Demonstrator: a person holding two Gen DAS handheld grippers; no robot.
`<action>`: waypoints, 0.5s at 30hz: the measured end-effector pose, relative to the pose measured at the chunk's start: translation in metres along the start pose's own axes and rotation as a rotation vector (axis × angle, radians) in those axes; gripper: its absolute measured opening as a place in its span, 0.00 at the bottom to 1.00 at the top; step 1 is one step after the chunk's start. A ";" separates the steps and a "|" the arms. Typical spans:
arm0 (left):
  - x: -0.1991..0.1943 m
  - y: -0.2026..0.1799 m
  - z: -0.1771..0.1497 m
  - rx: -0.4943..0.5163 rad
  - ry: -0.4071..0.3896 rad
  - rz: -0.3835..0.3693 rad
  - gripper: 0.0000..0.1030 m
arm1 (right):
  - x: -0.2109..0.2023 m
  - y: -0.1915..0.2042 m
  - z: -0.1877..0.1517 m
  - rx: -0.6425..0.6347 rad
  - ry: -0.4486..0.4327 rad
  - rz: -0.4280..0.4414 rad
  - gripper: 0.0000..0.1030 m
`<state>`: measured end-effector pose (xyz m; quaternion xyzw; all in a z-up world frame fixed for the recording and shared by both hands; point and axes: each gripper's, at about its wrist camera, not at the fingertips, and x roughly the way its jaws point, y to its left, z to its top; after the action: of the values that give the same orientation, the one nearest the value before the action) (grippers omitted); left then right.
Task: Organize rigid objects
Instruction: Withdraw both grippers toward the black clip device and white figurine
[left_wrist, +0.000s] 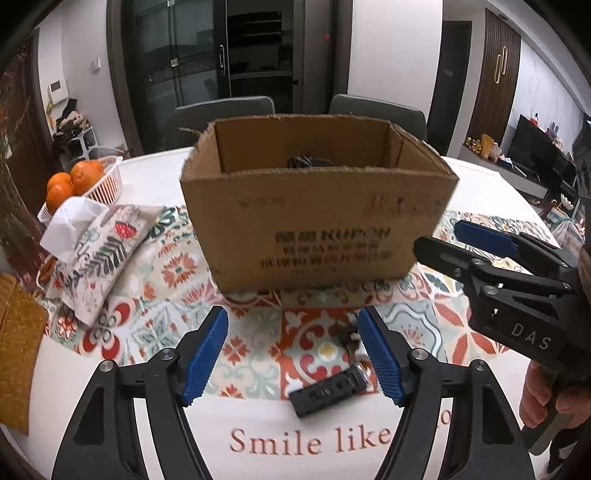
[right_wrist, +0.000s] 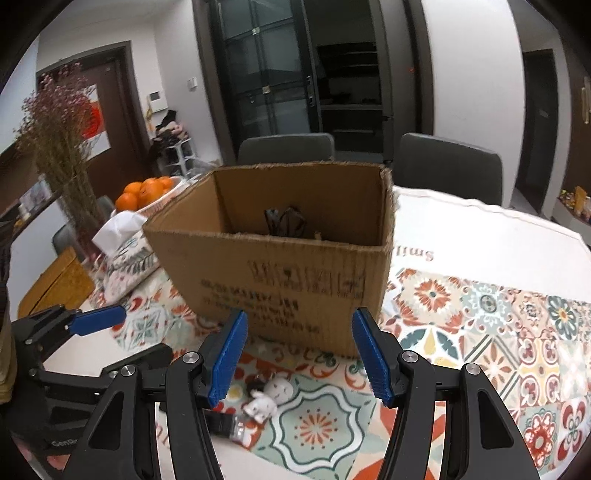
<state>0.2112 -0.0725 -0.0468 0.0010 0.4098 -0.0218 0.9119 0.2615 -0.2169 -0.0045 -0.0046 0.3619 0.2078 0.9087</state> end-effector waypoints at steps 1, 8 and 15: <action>0.000 -0.002 -0.003 -0.001 0.006 0.000 0.72 | 0.001 -0.001 -0.002 -0.006 0.008 0.010 0.58; 0.005 -0.012 -0.025 -0.020 0.034 0.001 0.78 | 0.007 -0.001 -0.017 -0.066 0.057 0.047 0.58; 0.012 -0.022 -0.041 -0.036 0.078 -0.012 0.79 | 0.014 0.001 -0.032 -0.134 0.103 0.116 0.58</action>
<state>0.1873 -0.0942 -0.0829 -0.0169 0.4456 -0.0196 0.8949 0.2490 -0.2164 -0.0374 -0.0548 0.3930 0.2834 0.8730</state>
